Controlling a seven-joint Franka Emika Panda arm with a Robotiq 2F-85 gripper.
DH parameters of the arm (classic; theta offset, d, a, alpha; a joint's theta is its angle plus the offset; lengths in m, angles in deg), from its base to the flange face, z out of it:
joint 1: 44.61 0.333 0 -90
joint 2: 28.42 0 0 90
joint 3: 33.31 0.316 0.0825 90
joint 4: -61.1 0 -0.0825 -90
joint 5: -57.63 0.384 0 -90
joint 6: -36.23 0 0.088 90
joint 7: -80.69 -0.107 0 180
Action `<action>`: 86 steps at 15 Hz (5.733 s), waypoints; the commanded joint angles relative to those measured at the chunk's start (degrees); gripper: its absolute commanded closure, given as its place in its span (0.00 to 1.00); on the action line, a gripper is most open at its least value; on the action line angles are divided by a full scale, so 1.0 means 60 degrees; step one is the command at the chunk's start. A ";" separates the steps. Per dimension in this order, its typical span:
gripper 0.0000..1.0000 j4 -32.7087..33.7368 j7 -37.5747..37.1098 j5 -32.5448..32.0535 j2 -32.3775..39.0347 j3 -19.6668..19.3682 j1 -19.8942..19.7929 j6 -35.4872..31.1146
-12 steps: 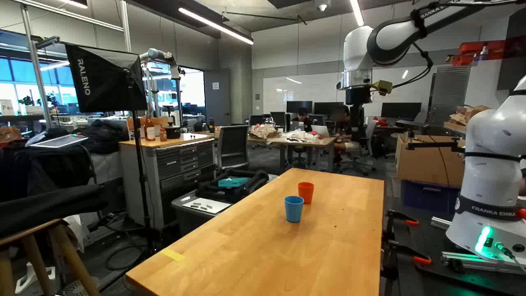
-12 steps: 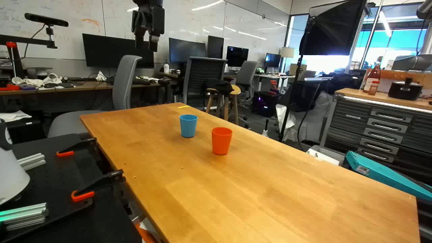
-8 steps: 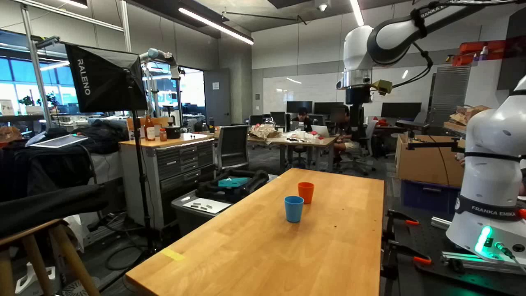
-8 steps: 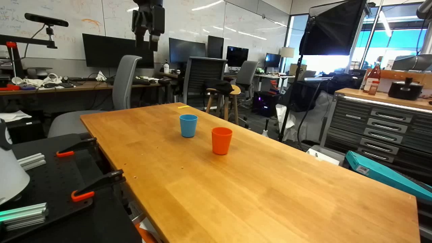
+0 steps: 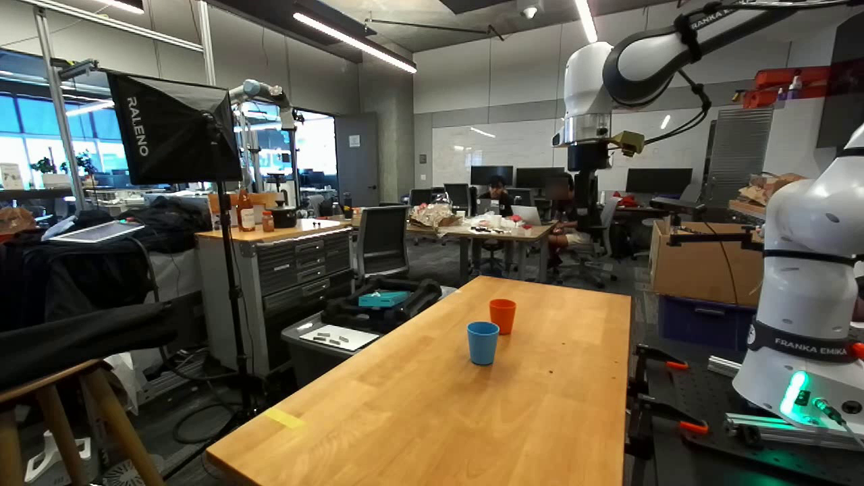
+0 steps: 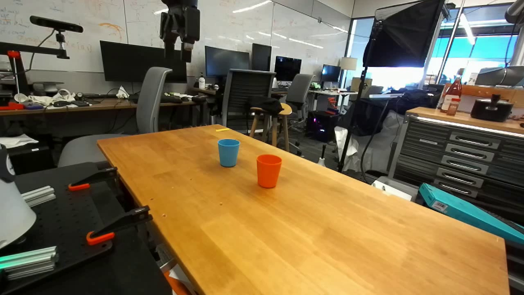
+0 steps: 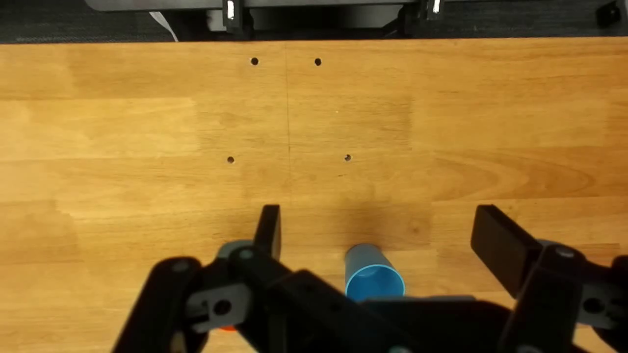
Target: Put the blue cup inside the orange cup
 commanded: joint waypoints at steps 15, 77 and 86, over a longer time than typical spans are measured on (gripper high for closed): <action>0.00 -0.0075 -0.1022 -0.1441 0.4213 0.1721 0.0627 -0.6268; 0.97 0.4654 -0.3609 -0.4026 0.8485 -0.1339 0.1963 -0.5261; 0.97 0.4885 -0.3023 -0.4305 0.8806 -0.1581 0.0628 -0.4730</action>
